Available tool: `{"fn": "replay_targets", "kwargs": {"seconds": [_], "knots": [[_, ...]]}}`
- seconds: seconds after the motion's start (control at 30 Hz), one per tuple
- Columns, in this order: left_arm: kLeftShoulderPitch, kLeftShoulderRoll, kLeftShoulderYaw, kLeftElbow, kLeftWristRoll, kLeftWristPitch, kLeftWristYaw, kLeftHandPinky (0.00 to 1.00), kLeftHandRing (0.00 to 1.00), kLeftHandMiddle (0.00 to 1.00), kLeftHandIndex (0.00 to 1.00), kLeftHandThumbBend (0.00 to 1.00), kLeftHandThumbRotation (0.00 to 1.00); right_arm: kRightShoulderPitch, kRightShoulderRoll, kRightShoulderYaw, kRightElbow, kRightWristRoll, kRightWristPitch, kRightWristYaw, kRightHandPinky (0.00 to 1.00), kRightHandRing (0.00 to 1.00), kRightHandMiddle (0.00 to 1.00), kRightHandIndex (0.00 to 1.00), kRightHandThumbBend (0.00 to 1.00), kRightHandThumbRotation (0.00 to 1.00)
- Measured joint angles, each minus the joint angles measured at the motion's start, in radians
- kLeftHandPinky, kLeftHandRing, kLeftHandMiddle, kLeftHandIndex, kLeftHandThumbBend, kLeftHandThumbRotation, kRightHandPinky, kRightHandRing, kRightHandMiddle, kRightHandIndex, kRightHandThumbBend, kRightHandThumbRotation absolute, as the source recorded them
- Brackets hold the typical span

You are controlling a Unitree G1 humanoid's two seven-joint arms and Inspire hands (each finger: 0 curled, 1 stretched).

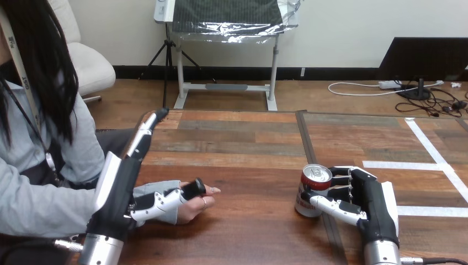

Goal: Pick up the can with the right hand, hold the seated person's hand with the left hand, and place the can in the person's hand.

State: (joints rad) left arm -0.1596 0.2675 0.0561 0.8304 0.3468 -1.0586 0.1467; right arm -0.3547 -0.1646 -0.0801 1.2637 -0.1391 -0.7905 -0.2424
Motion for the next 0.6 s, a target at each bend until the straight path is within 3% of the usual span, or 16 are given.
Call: {"fn": "replay_targets", "kwargs": {"seconds": [0.3,0.6], "knots": [[0.0,0.074,-0.016,-0.029,0.198,0.132,0.109,0.98,1.0,0.96,0.96,1.0,0.56,0.0,0.0,0.002,0.0,-0.016,-0.01,-0.014,0.46,0.48,0.53,0.55,0.77,0.0],[-0.003,0.157,-0.048,-0.047,0.295,0.249,0.157,0.97,0.98,0.96,0.95,1.0,0.55,0.0,0.0,0.002,0.0,-0.019,-0.044,-0.019,0.45,0.48,0.52,0.55,0.76,0.0]]}}
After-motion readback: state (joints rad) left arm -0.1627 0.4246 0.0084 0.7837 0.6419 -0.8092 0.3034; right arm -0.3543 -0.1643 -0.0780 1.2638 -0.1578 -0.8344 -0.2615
